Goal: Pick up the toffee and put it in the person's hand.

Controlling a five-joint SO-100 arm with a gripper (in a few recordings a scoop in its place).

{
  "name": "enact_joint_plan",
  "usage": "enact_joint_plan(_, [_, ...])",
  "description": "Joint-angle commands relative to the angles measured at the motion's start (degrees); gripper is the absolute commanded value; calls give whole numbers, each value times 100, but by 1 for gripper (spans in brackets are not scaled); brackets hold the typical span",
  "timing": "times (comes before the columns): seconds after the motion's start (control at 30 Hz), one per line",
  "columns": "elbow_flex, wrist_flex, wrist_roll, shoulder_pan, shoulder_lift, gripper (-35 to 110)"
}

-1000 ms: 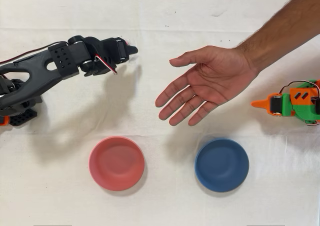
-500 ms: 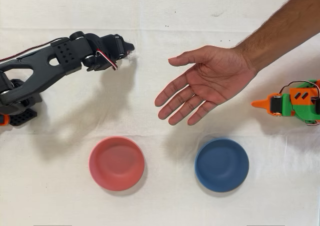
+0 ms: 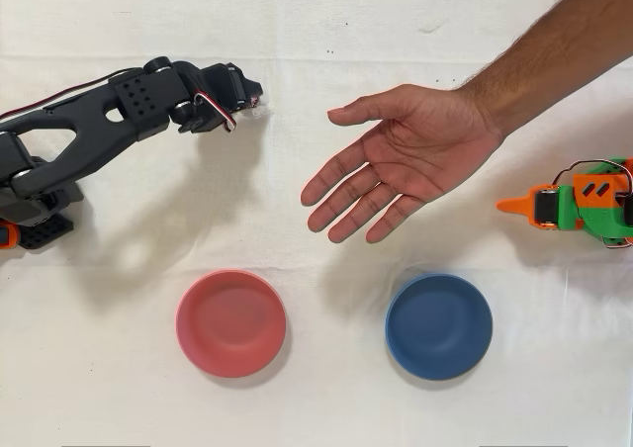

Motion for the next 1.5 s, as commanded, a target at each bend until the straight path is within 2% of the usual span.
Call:
enact_joint_plan(0.0, [-272,-26,97,-62,193,20])
enact_joint_plan(0.4, [-325,-62,255,-62,123,19])
enact_joint_plan(0.83, [-299,-70,563,-62,167,11])
enact_joint_plan(1.47, [-940,325,62,176,1028,14])
